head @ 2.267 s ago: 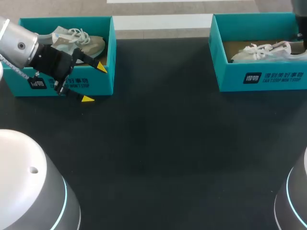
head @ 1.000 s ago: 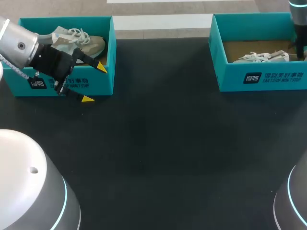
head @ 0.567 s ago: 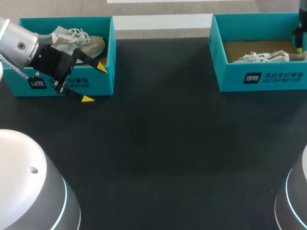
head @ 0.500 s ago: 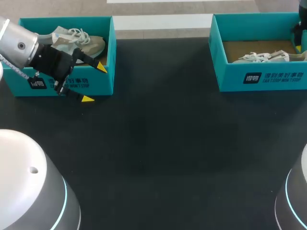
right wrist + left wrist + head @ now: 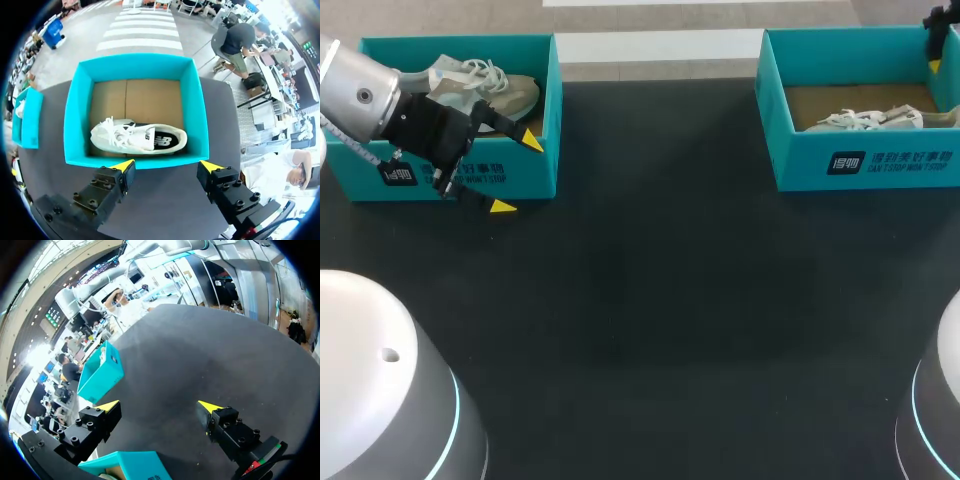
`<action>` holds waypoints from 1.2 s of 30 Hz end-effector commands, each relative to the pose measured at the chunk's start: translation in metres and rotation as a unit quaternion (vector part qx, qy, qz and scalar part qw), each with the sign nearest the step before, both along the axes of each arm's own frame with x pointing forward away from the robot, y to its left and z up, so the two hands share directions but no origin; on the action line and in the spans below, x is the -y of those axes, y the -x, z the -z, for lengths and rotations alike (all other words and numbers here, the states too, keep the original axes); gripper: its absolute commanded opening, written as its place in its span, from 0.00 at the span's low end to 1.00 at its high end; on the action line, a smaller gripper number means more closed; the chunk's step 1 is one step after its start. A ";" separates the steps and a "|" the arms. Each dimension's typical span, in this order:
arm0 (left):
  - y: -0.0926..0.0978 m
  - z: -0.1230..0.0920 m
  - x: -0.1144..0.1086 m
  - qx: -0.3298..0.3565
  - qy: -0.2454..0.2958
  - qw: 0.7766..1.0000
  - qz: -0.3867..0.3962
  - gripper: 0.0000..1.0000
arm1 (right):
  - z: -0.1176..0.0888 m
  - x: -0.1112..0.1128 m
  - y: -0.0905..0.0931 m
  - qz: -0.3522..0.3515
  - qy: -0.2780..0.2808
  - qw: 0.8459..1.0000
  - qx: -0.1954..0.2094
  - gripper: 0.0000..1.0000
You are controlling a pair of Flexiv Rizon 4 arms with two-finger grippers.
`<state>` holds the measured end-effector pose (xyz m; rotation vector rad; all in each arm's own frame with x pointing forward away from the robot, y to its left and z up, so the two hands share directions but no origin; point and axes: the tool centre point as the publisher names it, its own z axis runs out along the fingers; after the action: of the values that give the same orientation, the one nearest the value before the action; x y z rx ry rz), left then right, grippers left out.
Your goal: Take the shoe out of the shoebox, open the shoe tongue, remove and reinsert the insole, then place the shoe into the shoebox
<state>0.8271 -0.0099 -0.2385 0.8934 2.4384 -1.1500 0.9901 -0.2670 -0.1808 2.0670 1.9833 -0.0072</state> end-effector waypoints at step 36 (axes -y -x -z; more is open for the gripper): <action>-0.082 -0.038 -0.106 0.099 -0.142 0.957 0.231 1.00 | -0.019 -0.004 0.010 0.002 -0.006 0.999 0.038 1.00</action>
<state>0.9013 0.0978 -0.2024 1.5800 2.2756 -0.7933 0.9806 -0.2634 -0.1615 2.0499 1.9408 0.0786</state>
